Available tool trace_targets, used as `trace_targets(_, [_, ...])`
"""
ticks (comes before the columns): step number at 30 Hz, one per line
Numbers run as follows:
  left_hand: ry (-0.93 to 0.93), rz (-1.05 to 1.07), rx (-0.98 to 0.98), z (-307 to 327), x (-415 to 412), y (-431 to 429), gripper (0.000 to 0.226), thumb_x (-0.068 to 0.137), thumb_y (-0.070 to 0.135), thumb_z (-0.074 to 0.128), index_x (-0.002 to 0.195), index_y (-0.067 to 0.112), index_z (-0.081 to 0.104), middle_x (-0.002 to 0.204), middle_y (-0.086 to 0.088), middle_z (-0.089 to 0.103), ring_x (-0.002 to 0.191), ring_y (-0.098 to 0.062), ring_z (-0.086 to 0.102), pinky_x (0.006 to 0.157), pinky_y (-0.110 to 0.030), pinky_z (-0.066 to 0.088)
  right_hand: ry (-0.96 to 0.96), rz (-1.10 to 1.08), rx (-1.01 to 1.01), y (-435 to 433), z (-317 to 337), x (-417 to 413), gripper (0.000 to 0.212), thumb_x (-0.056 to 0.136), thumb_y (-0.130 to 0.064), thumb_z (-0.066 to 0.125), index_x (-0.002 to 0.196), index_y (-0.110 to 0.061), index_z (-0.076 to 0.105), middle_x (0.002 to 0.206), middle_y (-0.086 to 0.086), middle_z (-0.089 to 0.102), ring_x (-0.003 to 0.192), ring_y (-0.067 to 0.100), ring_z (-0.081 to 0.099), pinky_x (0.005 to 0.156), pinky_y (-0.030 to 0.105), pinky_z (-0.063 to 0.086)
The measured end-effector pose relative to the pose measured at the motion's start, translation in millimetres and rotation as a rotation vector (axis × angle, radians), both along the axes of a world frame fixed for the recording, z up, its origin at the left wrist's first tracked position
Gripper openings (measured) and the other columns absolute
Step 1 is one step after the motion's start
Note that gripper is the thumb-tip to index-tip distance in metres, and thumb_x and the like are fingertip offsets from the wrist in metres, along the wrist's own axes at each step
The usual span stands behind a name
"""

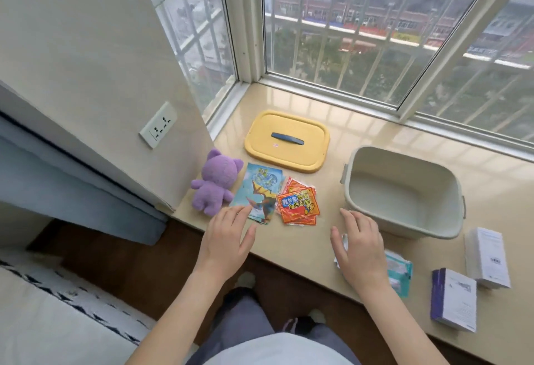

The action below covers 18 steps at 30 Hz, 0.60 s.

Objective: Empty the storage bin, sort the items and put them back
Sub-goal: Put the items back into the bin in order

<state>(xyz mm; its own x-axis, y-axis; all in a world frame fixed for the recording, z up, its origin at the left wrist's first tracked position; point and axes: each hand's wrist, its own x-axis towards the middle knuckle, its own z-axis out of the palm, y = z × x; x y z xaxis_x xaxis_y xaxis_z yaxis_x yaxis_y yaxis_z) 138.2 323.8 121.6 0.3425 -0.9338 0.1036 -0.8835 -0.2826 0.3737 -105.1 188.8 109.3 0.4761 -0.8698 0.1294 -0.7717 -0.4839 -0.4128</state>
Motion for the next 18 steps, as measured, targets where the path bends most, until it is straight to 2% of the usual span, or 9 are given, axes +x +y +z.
trace_targets(5, [0.01, -0.112, 0.041, -5, 69, 1, 0.047, 0.091, 0.038, 0.044, 0.123, 0.009, 0.063, 0.115, -0.005, 0.066, 0.104, -0.023, 0.061, 0.084, -0.037, 0.053, 0.015, -0.07, 0.05, 20, -5, 68, 0.051, 0.093, -0.041, 0.039, 0.124, -0.006, 0.06, 0.115, 0.011, 0.063, 0.104, 0.029, 0.054, 0.088, 0.042, 0.047])
trace_targets(10, [0.014, -0.164, -0.043, 3, 137, -14, 0.043, 0.091, 0.036, 0.044, 0.116, 0.007, 0.065, 0.111, -0.006, 0.067, 0.101, -0.024, 0.061, 0.083, -0.038, 0.052, -0.008, -0.113, 0.077, 22, -1, 135, 0.053, 0.093, -0.044, 0.038, 0.124, -0.007, 0.06, 0.116, 0.012, 0.063, 0.105, 0.03, 0.055, 0.084, 0.043, 0.049])
trace_targets(18, [0.09, -0.155, -0.049, -21, 164, -54, 0.046, 0.092, 0.036, 0.043, 0.124, 0.007, 0.06, 0.117, -0.006, 0.064, 0.106, -0.019, 0.055, 0.085, -0.037, 0.049, -0.004, -0.126, 0.067, -10, -14, 176, 0.054, 0.094, -0.043, 0.037, 0.128, -0.007, 0.058, 0.121, 0.012, 0.061, 0.106, 0.03, 0.055, 0.084, 0.04, 0.046])
